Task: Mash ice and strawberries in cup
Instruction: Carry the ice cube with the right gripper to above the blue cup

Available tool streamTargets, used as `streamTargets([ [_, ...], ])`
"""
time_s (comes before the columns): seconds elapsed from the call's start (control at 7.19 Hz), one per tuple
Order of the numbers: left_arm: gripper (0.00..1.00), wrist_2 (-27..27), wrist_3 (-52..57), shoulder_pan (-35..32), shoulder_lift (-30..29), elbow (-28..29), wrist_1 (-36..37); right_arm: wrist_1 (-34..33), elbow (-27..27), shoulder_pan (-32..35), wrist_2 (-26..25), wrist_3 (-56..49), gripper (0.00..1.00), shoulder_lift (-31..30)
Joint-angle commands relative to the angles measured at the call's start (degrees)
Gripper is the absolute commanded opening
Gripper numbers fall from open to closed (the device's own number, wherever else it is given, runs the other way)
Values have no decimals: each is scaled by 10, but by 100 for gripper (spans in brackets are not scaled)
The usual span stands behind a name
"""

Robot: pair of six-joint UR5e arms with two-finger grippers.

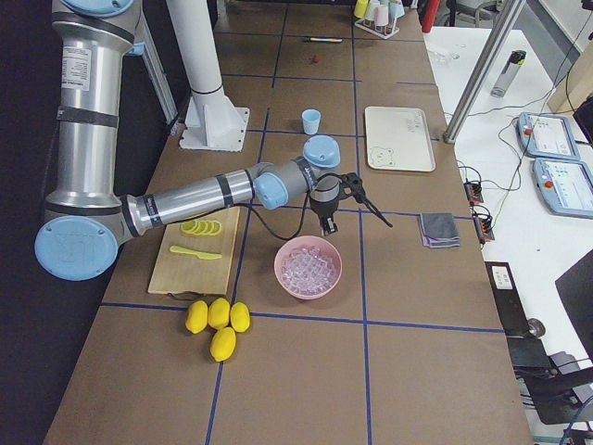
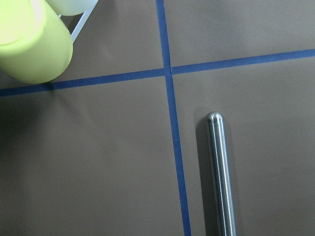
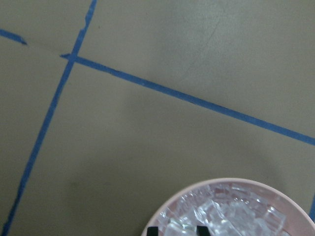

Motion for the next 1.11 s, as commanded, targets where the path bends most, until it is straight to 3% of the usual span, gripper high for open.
streamTargets([
  [0.0, 100, 0, 0, 0, 0, 0, 0, -12, 4, -47, 4, 146, 0, 77],
  [0.28, 100, 0, 0, 0, -1, -1, -2, -68, 3, -131, -21, 286, 1, 176],
  [0.7, 100, 0, -1, 0, -3, -4, -1, -214, -4, -248, -96, 384, 2, 346],
  [0.97, 100, 0, -1, 0, -3, -4, 0, -223, -62, -336, -167, 479, 3, 432],
])
